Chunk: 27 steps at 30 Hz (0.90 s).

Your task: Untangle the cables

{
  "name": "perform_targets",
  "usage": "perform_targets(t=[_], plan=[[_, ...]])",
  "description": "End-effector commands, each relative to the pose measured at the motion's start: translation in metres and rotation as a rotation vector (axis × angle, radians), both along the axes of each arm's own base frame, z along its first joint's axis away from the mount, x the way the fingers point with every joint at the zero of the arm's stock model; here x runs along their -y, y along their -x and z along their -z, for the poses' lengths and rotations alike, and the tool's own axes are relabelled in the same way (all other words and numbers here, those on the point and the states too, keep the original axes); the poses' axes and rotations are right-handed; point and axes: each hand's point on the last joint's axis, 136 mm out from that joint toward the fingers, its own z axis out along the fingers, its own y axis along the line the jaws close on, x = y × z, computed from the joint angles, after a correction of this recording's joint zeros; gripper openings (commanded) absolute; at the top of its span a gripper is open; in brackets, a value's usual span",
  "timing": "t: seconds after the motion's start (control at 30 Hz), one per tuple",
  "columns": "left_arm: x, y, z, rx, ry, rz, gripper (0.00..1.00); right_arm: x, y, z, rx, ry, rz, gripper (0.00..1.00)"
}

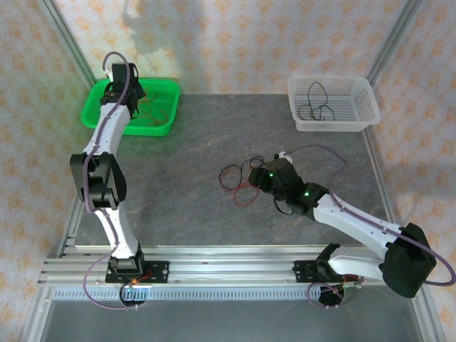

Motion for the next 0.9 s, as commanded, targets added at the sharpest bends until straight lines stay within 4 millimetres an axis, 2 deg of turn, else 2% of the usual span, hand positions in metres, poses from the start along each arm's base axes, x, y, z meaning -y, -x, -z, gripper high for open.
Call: perform_targets(t=[0.0,0.3,0.47,0.53,0.63,0.7,0.8,0.87], plan=[[0.005,-0.015,0.010,0.049,0.033,0.029,0.00,0.006,0.005,0.005,-0.009,0.013,0.018,0.64],[-0.021,-0.007,0.088,-0.047,0.083,-0.023,0.00,0.002,0.004,0.015,-0.022,0.029,-0.001,0.64],[-0.029,-0.014,0.112,-0.074,0.127,-0.013,0.00,0.001,0.003,0.016,-0.022,0.034,-0.008,0.64],[-0.028,-0.017,0.113,-0.079,0.129,-0.003,0.09,0.001,0.003,0.016,-0.020,0.036,-0.007,0.64],[-0.027,-0.019,0.106,-0.065,0.127,0.005,0.37,0.002,0.002,0.016,-0.019,0.044,-0.007,0.64],[-0.029,-0.019,0.099,-0.057,0.117,0.001,0.51,0.001,0.001,0.017,-0.021,0.047,-0.008,0.64],[-0.031,-0.020,0.084,-0.048,0.099,-0.002,0.65,-0.002,-0.001,0.013,-0.014,0.041,-0.014,0.64],[-0.032,-0.019,0.073,-0.036,0.090,-0.005,0.73,-0.004,-0.001,0.021,-0.033,0.053,-0.018,0.64]])
